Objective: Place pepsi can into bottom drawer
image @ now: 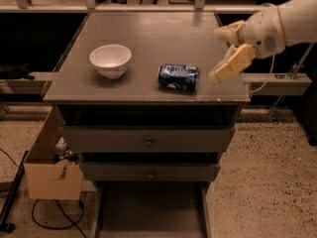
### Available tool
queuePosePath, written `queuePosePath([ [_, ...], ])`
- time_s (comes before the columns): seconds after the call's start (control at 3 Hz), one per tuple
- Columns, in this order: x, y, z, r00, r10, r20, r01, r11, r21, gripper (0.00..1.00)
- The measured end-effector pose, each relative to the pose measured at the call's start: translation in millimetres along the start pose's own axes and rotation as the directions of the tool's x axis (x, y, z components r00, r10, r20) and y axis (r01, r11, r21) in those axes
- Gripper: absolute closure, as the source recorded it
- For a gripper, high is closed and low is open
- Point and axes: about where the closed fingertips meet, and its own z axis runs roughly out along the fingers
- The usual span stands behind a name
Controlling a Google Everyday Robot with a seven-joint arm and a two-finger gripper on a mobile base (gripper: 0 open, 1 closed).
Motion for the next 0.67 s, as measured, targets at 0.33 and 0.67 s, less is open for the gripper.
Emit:
queuePosePath([
  [0.33,-3.0,1.8,24.0,0.999,0.016,0.041,-0.015,0.9992,-0.036,0.0],
  [0.67,-2.0,-2.8,47.5,1.0,-0.012,-0.022,0.011,0.9991,-0.042,0.0],
])
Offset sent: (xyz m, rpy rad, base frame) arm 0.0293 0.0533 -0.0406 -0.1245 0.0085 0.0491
